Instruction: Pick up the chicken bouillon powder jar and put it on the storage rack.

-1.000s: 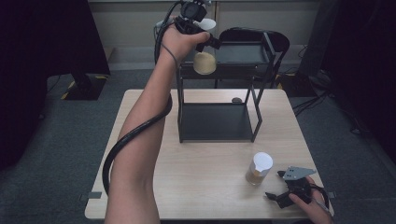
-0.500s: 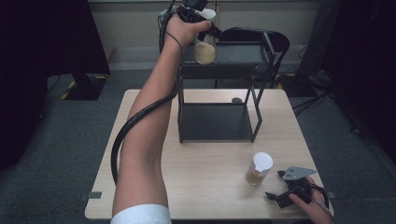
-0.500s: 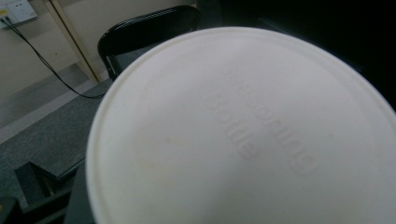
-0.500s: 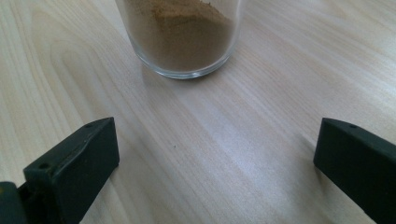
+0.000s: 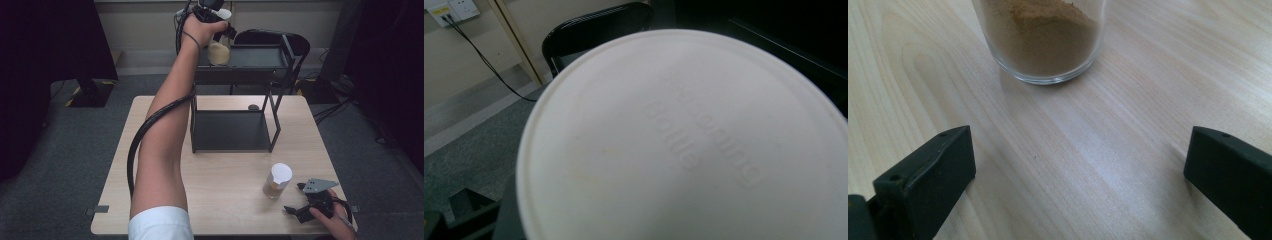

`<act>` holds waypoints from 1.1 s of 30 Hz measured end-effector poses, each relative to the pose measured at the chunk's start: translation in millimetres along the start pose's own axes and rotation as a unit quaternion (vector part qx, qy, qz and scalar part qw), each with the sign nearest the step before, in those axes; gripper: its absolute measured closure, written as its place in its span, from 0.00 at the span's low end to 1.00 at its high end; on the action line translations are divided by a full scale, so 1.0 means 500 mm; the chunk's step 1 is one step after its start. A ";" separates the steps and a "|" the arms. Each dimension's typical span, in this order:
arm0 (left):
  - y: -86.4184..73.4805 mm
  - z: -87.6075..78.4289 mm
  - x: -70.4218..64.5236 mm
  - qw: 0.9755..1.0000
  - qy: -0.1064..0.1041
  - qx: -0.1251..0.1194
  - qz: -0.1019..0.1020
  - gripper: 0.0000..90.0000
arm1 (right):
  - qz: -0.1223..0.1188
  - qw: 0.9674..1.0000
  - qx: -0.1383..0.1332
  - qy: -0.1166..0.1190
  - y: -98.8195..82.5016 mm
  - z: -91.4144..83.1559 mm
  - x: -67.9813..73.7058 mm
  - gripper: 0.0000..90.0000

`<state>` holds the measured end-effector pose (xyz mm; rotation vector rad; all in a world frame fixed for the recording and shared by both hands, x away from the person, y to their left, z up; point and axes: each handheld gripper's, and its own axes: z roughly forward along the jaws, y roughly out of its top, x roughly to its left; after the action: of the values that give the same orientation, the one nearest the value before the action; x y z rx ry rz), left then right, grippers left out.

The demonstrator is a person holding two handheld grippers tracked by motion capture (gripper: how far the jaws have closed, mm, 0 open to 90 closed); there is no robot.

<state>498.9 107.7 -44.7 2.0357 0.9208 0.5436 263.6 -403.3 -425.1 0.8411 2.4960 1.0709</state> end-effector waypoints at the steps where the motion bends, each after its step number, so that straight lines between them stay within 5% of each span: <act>1: 0.001 0.001 -0.001 1.000 0.002 0.002 0.000 0.39 | 0.000 1.000 0.000 0.000 0.000 0.000 0.000 0.00; 21: -0.017 0.016 0.002 1.000 0.006 -0.010 -0.008 0.38 | 0.000 1.000 0.000 0.000 0.000 0.000 0.000 0.00; 29: -0.037 0.012 -0.001 0.999 0.016 -0.027 -0.028 0.14 | 0.000 1.000 0.000 0.000 0.000 0.000 0.000 0.00; 33: -0.049 0.006 -0.005 0.999 0.012 -0.030 -0.033 0.10 | 0.000 1.000 0.000 0.000 0.000 0.000 0.000 0.00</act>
<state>489.3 113.9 -66.5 1.9414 0.9707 0.5559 263.6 -403.3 -425.1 0.8408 2.4958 1.0713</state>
